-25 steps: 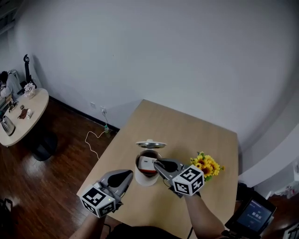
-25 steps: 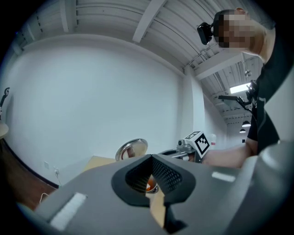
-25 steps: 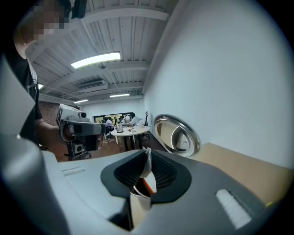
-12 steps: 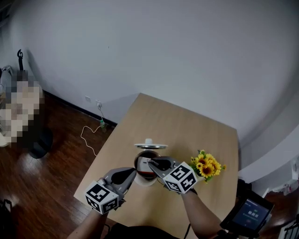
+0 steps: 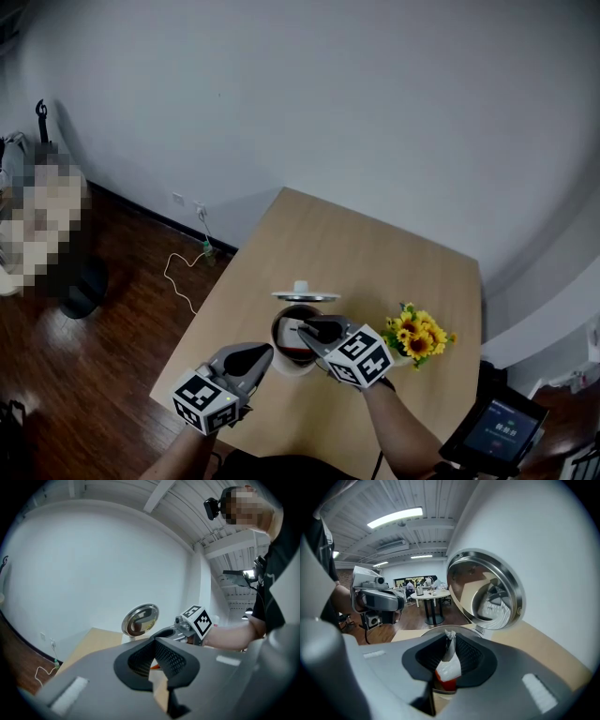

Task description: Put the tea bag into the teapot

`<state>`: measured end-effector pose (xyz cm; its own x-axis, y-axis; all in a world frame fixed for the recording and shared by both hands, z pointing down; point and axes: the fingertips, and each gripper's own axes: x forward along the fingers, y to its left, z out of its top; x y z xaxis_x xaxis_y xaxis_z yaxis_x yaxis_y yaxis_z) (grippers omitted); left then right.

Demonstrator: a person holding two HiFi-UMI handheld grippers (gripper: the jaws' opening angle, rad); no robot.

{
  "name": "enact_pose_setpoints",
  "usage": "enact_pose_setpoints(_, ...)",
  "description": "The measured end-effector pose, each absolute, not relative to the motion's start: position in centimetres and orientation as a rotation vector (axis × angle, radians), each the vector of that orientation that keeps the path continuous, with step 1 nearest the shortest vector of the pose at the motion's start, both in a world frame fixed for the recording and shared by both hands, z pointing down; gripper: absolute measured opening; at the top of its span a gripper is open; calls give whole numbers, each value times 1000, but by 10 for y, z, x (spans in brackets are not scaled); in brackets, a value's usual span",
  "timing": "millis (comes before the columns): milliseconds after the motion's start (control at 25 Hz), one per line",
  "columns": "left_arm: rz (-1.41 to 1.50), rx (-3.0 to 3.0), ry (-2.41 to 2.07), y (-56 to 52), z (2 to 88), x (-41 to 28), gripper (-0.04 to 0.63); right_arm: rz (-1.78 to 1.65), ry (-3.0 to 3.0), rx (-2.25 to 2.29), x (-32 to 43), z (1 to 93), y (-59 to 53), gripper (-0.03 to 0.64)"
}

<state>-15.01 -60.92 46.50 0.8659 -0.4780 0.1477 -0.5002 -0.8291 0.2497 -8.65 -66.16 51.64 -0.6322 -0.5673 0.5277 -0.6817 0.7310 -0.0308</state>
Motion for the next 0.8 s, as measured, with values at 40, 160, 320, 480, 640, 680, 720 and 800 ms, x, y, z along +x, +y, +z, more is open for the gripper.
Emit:
enact_pose_setpoints(40,113,2757,-742,-608,465,-151,4,306,-2430,941,-87,518,-661,64)
enact_pose_setpoints(160,114,2738,-763,-606,466,-155,5,282,-2396,917,-87,521,-660,65)
enact_pose_setpoints(320,103,2732,-778,-605,466,-161,5,290,-2386,900,-89,521,-660,88)
enact_pose_setpoints(480,92,2731,-781,-605,465,-163,5,288,-2387,907,-89,521,-660,94)
enact_pose_setpoints(640,87,2738,-779,-607,468,-160,5,275,-2427,949,-80,513,-658,94)
enact_pose_setpoints(680,90,2741,-781,-605,468,-160,5,268,-2449,962,-78,508,-654,94)
enact_pose_setpoints(720,93,2748,-781,-603,467,-160,5,259,-2472,970,-77,501,-648,95)
enact_pose_setpoints(800,95,2767,-762,-596,464,-157,4,242,-2518,969,-74,487,-634,94)
